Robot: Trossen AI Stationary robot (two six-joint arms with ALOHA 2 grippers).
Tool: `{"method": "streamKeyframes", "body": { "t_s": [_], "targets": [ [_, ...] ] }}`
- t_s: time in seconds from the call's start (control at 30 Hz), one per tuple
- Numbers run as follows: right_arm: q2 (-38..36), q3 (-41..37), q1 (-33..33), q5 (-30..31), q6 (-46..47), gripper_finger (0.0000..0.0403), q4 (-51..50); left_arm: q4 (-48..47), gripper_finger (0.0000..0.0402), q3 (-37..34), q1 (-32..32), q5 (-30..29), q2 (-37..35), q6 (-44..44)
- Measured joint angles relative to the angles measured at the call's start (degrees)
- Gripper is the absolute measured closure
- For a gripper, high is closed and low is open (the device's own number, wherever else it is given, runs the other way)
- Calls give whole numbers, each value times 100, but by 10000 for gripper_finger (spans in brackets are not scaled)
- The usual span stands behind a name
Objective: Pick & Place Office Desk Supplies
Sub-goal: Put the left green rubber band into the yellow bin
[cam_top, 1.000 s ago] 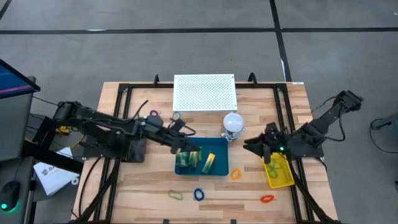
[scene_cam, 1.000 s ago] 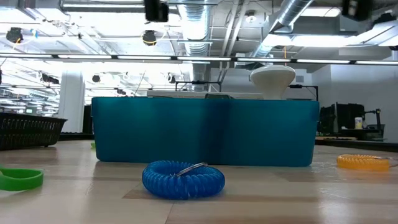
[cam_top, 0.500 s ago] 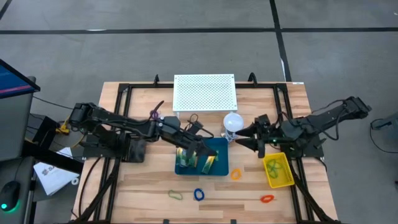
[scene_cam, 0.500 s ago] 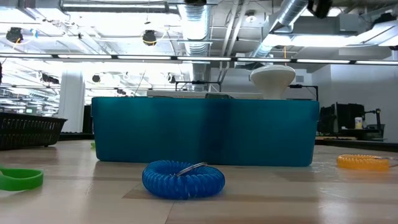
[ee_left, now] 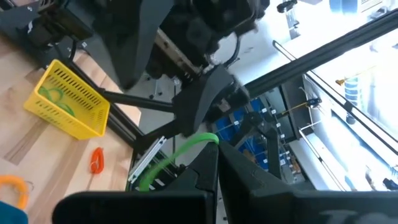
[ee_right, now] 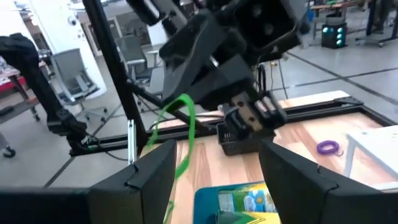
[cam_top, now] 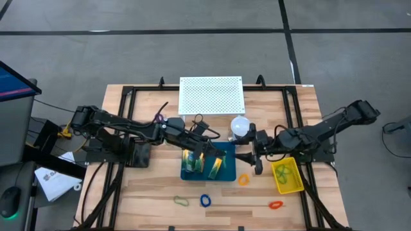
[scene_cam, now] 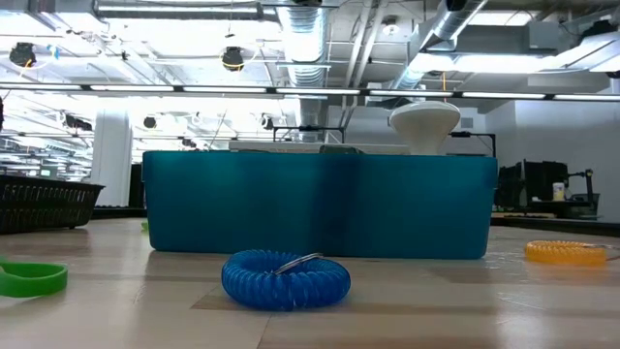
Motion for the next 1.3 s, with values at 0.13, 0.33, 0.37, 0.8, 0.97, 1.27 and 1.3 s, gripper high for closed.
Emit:
{"method": "streamKeyframes", "body": {
  "t_s": [0.13,0.33,0.37,0.8,0.97,1.27,1.3],
  "targets": [
    [129,0,-114,-227,15,178,160,-12,401,0,0,-21,0,0],
    [227,-4,-344,-533,31,178,449,-24,401,0,0,-50,-1,7],
    [225,-4,-378,-595,33,178,479,-34,401,0,0,-50,0,7],
    [225,-2,-474,-955,38,178,431,-34,401,-4,1,-151,0,15],
    [225,-2,-474,-956,36,178,430,-34,401,-4,0,-155,0,15],
    [274,-2,-474,-1089,38,195,469,-34,401,-9,0,-200,0,15],
    [308,-2,-474,-1101,44,196,502,-34,401,-9,1,-201,-1,15]
  ]
}}
